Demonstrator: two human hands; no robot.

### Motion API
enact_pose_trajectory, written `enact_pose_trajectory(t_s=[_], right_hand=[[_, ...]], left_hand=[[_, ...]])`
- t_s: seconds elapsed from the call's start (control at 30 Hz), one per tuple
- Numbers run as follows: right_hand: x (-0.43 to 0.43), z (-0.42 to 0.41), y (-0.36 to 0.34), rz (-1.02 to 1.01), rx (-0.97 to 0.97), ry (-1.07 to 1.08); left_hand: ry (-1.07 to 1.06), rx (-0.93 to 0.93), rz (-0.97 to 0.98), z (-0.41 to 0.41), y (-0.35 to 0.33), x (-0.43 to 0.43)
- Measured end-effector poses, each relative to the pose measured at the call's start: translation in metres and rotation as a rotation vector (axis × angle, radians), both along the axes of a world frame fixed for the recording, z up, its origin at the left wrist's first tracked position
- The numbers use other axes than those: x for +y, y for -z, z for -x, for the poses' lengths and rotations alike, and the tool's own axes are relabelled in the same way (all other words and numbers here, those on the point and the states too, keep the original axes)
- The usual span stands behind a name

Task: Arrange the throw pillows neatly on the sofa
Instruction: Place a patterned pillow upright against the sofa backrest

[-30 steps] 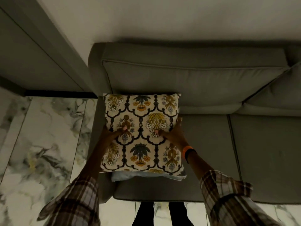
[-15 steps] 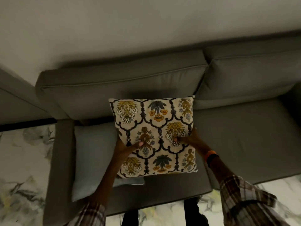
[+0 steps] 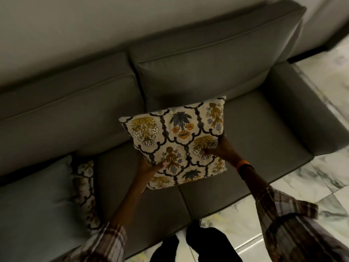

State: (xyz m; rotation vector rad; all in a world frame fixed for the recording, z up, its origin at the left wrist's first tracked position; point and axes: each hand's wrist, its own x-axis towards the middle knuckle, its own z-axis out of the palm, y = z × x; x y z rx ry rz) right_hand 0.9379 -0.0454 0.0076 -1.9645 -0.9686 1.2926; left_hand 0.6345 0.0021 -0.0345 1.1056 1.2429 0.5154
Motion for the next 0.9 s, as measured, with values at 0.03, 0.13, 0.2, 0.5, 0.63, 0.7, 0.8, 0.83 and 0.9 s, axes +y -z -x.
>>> enact_pose_trajectory(t_s=[0.03,0.13,0.2,0.5,0.63,0.7,0.8,0.83,0.9], right_hand=[[0.000,-0.022,0.006,-0.013,-0.021,0.009],[0.004,-0.089,0.015,-0.038,-0.048,0.053],[0.012,-0.141,0.024,-0.055,-0.053,0.076],[0.075,-0.365,0.090,-0.101,-0.003,0.101],[0.102,-0.431,0.113,-0.118,-0.024,0.074],[0.111,-0.453,0.123,-0.121,-0.024,0.058],[0.119,-0.471,0.137,-0.122,-0.007,0.038],[0.120,-0.475,0.142,-0.122,-0.005,0.038],[0.122,-0.476,0.151,-0.127,-0.014,0.032]], left_hand=[[0.015,0.021,-0.026,-0.024,0.002,0.004],[0.052,0.027,-0.074,-0.091,0.031,0.020],[0.081,0.032,-0.095,-0.142,0.047,0.032],[-0.057,0.008,-0.271,-0.371,0.104,0.071],[-0.078,0.028,-0.372,-0.440,0.121,0.081],[-0.103,0.016,-0.404,-0.465,0.124,0.085],[-0.092,0.072,-0.420,-0.476,0.140,0.091],[-0.089,0.066,-0.409,-0.476,0.145,0.092],[-0.105,0.071,-0.364,-0.476,0.154,0.096]])
